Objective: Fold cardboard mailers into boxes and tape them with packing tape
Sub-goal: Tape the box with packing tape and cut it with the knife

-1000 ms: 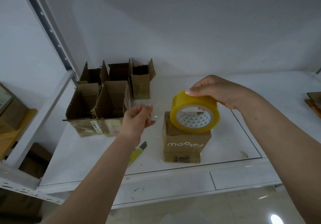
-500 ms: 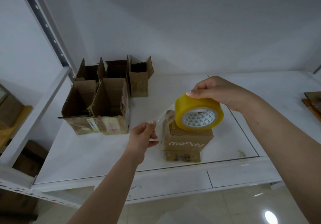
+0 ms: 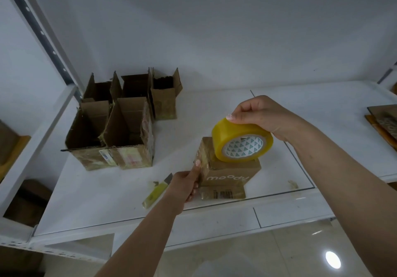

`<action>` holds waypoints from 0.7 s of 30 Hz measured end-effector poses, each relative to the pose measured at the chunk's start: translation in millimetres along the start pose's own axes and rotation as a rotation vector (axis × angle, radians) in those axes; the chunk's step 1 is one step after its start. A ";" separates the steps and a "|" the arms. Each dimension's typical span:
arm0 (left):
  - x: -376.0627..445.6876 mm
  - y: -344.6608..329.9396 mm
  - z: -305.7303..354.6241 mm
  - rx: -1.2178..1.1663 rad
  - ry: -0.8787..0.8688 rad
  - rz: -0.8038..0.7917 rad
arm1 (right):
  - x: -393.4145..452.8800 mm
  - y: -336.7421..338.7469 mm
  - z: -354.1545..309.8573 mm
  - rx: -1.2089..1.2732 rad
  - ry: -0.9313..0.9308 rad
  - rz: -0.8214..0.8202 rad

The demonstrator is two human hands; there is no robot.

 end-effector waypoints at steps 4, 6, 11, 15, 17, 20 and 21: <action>-10.2 13.8 15.0 0.020 -0.474 0.264 | 3.3 1.9 1.5 -0.009 0.000 0.002; -18.3 14.1 33.9 0.181 -0.738 0.182 | 5.2 1.4 1.1 -0.008 0.007 -0.003; -14.2 -12.9 77.0 0.661 -0.858 0.047 | 9.0 9.3 4.7 -0.015 0.007 -0.049; -4.2 -8.6 76.2 0.681 -0.856 -0.002 | -1.4 21.6 18.6 0.147 -0.063 -0.112; -3.5 -4.3 76.3 0.688 -0.842 -0.032 | -5.1 28.3 22.4 0.130 -0.060 -0.031; -2.3 1.1 75.2 0.691 -0.854 -0.057 | -9.5 45.2 18.9 -0.132 -0.024 0.082; -2.4 3.1 74.7 0.678 -0.860 -0.065 | -11.0 52.0 19.8 -0.272 -0.035 0.086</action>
Point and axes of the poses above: each hand's wrist, its own x-axis towards the middle knuckle, its own y-axis out of the back of the hand, z = x × y, the point moved 2 cm from there along x, towards the middle knuckle, and after that the axes turned 10 degrees about x, right-handed, at the moved point
